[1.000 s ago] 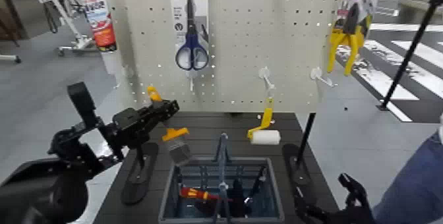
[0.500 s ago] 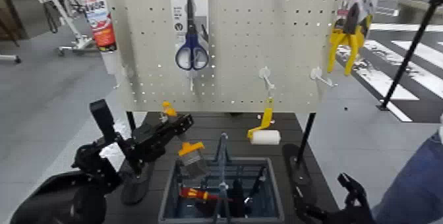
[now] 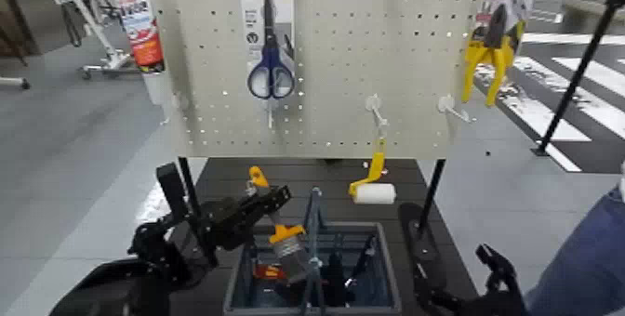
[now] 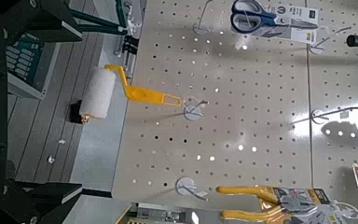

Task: Put the yellow paint brush into the crate.

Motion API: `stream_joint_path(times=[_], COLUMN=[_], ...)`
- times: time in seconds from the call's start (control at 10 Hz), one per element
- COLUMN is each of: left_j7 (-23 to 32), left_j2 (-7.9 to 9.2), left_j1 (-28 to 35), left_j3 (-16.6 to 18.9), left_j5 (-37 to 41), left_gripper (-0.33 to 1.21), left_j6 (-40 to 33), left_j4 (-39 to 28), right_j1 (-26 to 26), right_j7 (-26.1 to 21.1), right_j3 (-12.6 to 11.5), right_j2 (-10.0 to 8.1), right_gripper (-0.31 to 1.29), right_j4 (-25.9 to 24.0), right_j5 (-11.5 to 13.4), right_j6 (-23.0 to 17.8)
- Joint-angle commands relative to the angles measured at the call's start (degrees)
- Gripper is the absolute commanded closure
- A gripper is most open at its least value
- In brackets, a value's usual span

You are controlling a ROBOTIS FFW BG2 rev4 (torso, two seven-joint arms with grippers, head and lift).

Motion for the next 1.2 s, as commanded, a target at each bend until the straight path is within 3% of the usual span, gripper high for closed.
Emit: stream_joint_path(times=[0.1,0.2,0.3,0.4,0.5,1.2], left_j7=[-0.1,0.0,0.0,0.0,0.0,0.5], left_j2=[0.00,-0.09,-0.18,0.00,-0.09,-0.18], left_j1=[-0.2,-0.2,-0.3,-0.3,-0.3,0.3], left_j3=[-2.0,-2.6,-2.6,-2.7,-2.7,-2.1], left_j5=[0.1,0.1,-0.2,-0.6,-0.9,-3.8], left_gripper=[1.10,1.10,0.75,0.06,-0.19,-0.16], left_j6=[0.0,0.1,1.1,1.3,1.5,1.1], left_j4=[3.3,4.1,4.1,4.1,4.1,2.8], right_j1=[-0.1,-0.2,-0.1,-0.2,-0.2,0.2], right_j7=[0.0,0.0,0.0,0.1,0.1,0.0], right_j3=[0.0,0.0,0.0,0.0,0.0,-0.2], right_j2=[-0.04,-0.04,-0.04,-0.12,-0.12,-0.21], right_gripper=[0.16,0.16,0.16,0.16,0.16,0.16], right_j4=[0.2,0.2,0.2,0.2,0.2,0.1], right_j5=[0.0,0.0,0.0,0.0,0.0,-0.1], right_j6=[0.0,0.0,0.0,0.0,0.0,-0.5])
